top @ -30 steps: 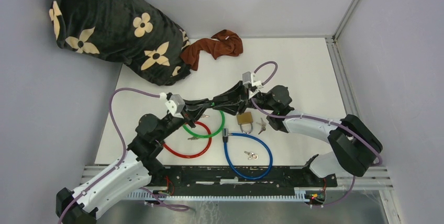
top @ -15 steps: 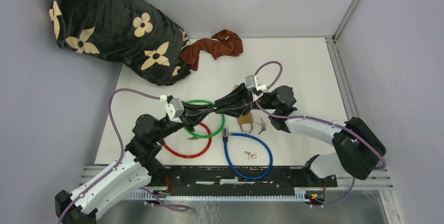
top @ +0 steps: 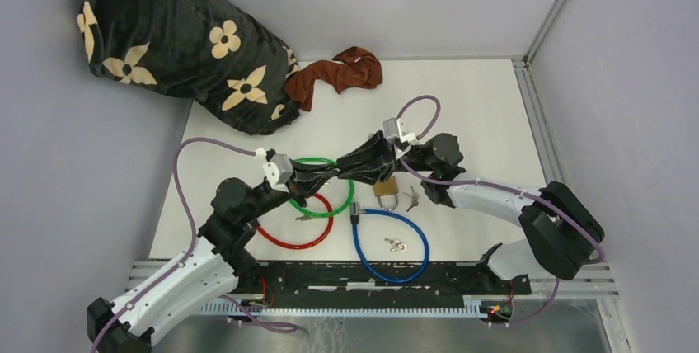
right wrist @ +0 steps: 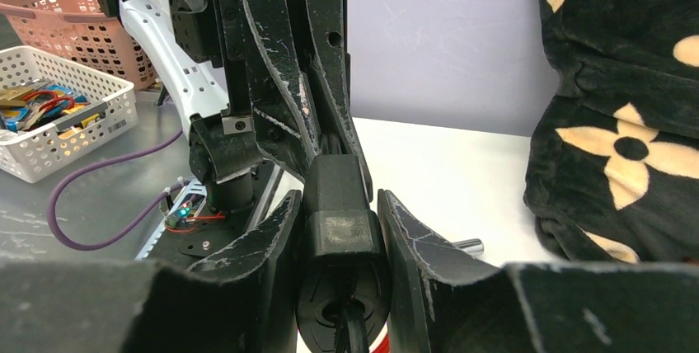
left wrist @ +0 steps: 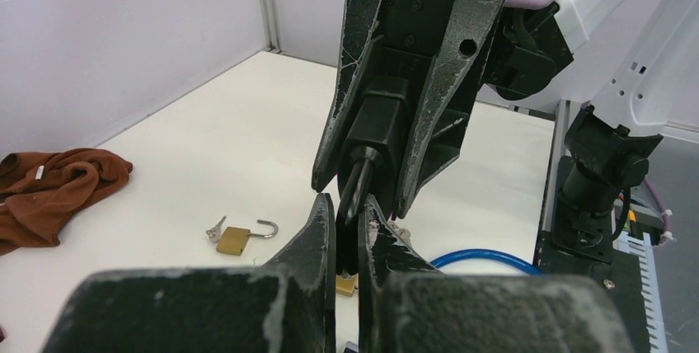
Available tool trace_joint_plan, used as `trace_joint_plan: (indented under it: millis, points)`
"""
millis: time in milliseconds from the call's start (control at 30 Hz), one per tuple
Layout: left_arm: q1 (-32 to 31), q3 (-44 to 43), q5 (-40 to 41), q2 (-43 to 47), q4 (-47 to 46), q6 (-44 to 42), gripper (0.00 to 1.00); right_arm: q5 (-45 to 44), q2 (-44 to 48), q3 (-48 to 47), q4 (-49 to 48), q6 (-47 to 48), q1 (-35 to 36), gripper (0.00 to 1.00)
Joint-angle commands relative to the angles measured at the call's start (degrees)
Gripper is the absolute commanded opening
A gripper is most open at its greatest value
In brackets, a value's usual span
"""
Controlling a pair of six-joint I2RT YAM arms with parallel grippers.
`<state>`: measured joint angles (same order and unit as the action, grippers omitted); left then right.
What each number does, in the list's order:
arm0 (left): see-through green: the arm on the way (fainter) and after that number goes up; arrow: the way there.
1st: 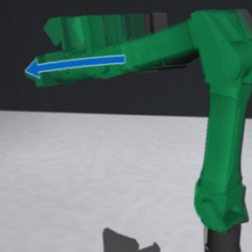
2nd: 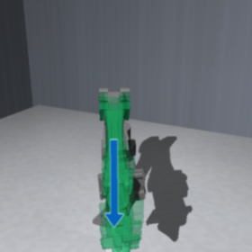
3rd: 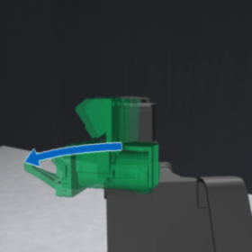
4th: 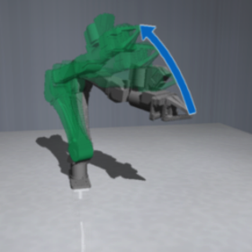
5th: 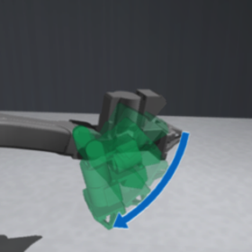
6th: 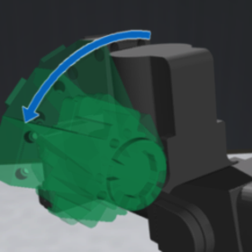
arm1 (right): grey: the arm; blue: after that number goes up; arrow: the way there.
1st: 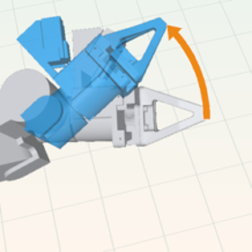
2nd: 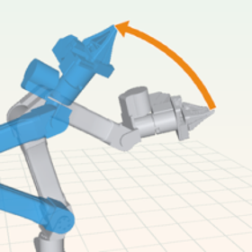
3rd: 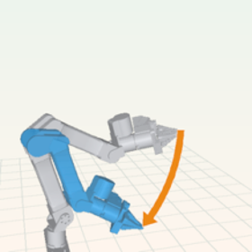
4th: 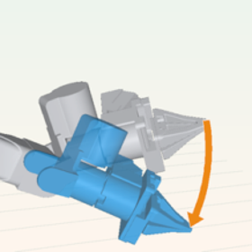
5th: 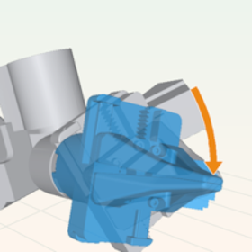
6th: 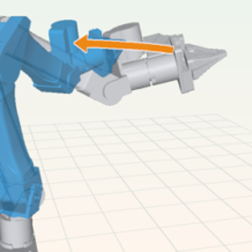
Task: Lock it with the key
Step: Lock the lock.
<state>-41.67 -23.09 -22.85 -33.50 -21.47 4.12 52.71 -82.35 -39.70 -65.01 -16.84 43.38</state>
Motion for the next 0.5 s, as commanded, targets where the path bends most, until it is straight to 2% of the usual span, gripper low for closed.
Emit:
trace_joint_plan:
  millis: [0,233,367,467]
  points:
    - [-8.09,0.19,-19.9,-8.39,-1.73,4.89,0.02,-0.98,-4.76,-6.88,3.06,3.06,12.79,0.0]
    - [-8.43,0.13,-19.09,-7.12,-0.78,3.65,0.02,-0.86,-3.21,-5.72,3.98,3.68,12.7,0.0]
    - [-7.15,0.4,-16.98,-3.43,0.91,1.77,0.02,-1.87,-0.06,-3.29,9.82,6.88,11.87,0.0]
    - [-4.58,0.61,-14.09,-0.71,0.48,0.97,0.02,-2.17,2.25,-2.45,17.65,11.37,11.47,0.15]
